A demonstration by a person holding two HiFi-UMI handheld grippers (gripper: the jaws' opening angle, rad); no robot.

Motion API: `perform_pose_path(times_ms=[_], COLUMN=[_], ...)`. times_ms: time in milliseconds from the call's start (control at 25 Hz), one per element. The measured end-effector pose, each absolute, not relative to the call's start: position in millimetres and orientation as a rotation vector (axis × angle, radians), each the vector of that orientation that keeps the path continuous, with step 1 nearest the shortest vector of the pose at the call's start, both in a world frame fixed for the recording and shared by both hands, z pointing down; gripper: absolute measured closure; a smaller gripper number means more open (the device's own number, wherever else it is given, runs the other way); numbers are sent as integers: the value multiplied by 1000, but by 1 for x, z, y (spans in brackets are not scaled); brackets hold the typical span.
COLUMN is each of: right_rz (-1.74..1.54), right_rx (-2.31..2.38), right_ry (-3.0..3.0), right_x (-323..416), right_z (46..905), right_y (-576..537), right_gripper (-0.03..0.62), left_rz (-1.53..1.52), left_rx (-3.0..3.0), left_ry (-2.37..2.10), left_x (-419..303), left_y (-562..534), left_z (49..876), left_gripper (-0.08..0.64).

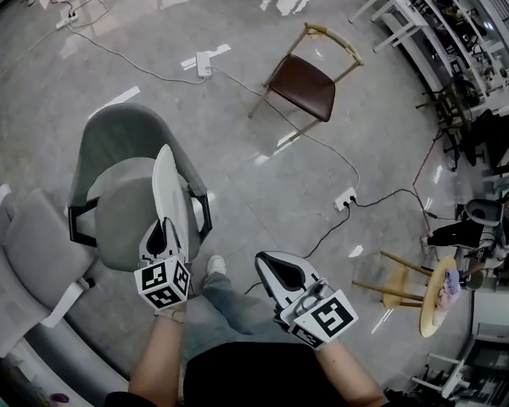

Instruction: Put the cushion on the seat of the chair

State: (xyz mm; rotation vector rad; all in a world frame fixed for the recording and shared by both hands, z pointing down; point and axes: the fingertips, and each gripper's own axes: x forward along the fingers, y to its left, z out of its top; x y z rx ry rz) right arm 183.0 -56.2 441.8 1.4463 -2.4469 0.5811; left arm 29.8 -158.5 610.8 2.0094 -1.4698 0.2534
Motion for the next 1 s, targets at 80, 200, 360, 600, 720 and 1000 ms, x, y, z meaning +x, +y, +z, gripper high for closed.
perform_pose_path(times_ms=[80, 200, 360, 600, 720, 1000], right_rz=[584, 586, 593, 604, 601, 588], right_rx=[1435, 1416, 1397, 1378, 1360, 1278], right_ry=[-2447, -2446, -2448, -2448, -2447, -2469], right_x=[179, 173, 168, 156, 149, 121], right_z=[444, 446, 450, 456, 460, 467], right_y=[-57, -58, -56, -58, -60, -69], right_gripper=[581, 581, 581, 581, 581, 581], left_rz=[264, 272, 290, 351, 402, 556], left_rx=[2002, 1992, 2000, 2002, 2025, 2040], left_ry=[-1465, -1477, -1507, -1546, -1566, -1633], left_x=[24, 13, -3, -36, -51, -96], left_y=[-159, -159, -162, -165, -163, -153], left_z=[618, 626, 631, 639, 647, 673], left_gripper=[520, 520, 520, 518, 517, 517])
